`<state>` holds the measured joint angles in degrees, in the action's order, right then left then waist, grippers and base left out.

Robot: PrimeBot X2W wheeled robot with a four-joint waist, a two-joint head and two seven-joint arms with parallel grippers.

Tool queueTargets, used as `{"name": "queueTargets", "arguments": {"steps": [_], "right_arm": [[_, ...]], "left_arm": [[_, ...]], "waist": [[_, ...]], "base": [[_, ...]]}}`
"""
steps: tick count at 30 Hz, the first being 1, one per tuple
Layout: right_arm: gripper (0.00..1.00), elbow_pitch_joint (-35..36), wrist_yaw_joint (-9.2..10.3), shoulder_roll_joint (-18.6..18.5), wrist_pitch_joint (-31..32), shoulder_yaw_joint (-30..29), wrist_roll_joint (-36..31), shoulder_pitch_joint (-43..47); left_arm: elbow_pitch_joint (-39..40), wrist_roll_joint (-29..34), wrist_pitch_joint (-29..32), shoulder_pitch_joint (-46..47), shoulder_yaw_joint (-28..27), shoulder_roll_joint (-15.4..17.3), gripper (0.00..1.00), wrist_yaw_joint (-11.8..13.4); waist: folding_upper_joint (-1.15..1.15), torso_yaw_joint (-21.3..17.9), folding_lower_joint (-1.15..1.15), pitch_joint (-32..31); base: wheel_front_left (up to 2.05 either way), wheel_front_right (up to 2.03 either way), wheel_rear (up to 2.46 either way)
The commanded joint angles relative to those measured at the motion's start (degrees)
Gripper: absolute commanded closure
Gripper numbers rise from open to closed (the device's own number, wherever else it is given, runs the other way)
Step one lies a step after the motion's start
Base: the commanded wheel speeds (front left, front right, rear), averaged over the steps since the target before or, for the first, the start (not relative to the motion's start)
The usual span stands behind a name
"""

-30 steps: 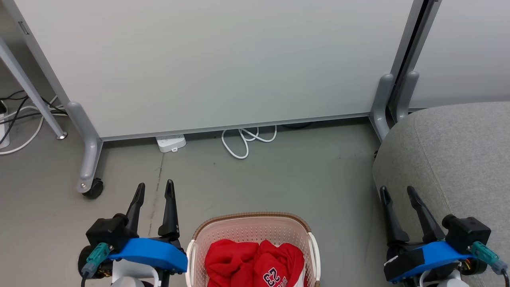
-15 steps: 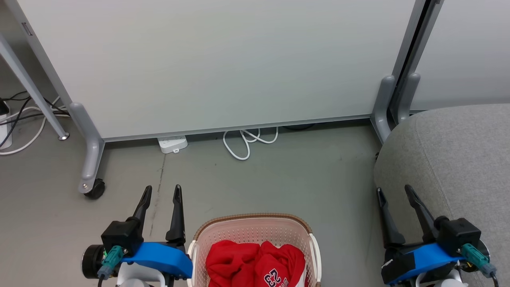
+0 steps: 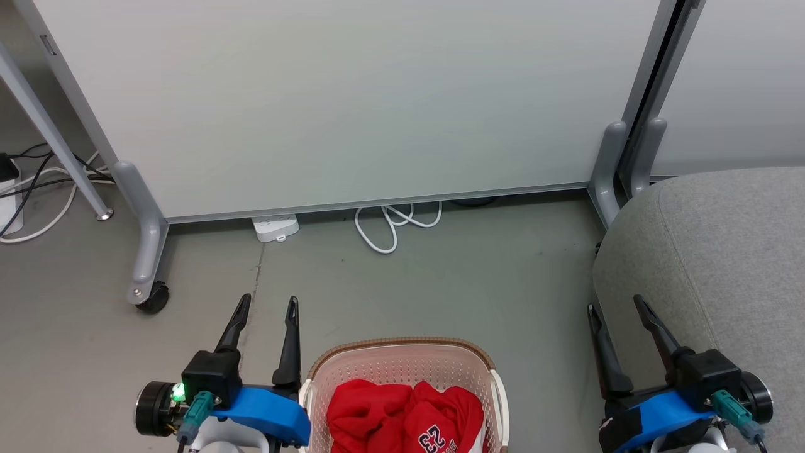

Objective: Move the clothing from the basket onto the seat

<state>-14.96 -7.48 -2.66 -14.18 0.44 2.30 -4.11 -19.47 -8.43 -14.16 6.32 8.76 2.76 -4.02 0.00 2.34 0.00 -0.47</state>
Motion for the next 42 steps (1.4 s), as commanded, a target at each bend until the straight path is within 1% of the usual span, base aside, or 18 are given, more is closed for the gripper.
{"name": "queueTargets", "arguments": {"steps": [1,8,22,27,30,34,42], "right_arm": [[0.0,-0.12,-0.02,-0.37,-0.52,0.15,-1.55,0.44],[0.0,-0.59,-0.02,-0.38,-1.1,0.33,-3.84,0.42],[0.0,-0.92,-0.03,-0.38,-1.12,0.32,-3.84,0.1],[0.0,-0.82,-0.03,-0.38,-1.1,1.31,-3.9,-0.82],[0.0,-0.6,-0.02,-0.37,-1.09,0.78,-4.2,-1.19],[0.0,-0.05,-0.02,-0.35,-1.08,1.01,-4.34,-2.45],[0.0,1.54,-0.02,-0.33,-1.08,2.09,-4.47,-7.57]], "left_arm": [[-0.12,1.54,-0.55,0.99,0.39,0.19,0.0,0.15],[-0.55,4.0,-1.15,0.98,0.56,0.2,0.0,0.27],[-0.85,4.04,-1.13,0.84,0.52,0.19,0.0,0.15],[-1.65,4.97,-1.12,2.35,1.18,0.15,0.0,-0.6],[-3.01,5.52,-1.09,4.09,2.4,0.16,0.0,-1.4],[-5.77,6.83,-1.07,7.7,4.85,0.71,0.0,-2.5],[-15.41,8.58,-1.07,16.1,12.29,4.25,0.0,-3.55]], "waist": [[0.0,0.05,0.0,-0.04],[0.0,0.14,0.0,-0.05],[0.0,-0.01,0.0,0.2],[0.0,-1.38,0.0,1.03],[0.0,-2.27,0.0,1.89],[0.0,-4.1,0.0,4.95],[0.0,-8.19,0.0,14.29]], "base": [[0.0,0.0,0.0],[0.0,0.0,0.0],[0.0,0.0,0.0],[0.0,0.0,0.0],[0.0,0.0,0.0],[0.0,0.0,0.0],[0.0,0.0,0.0]]}}
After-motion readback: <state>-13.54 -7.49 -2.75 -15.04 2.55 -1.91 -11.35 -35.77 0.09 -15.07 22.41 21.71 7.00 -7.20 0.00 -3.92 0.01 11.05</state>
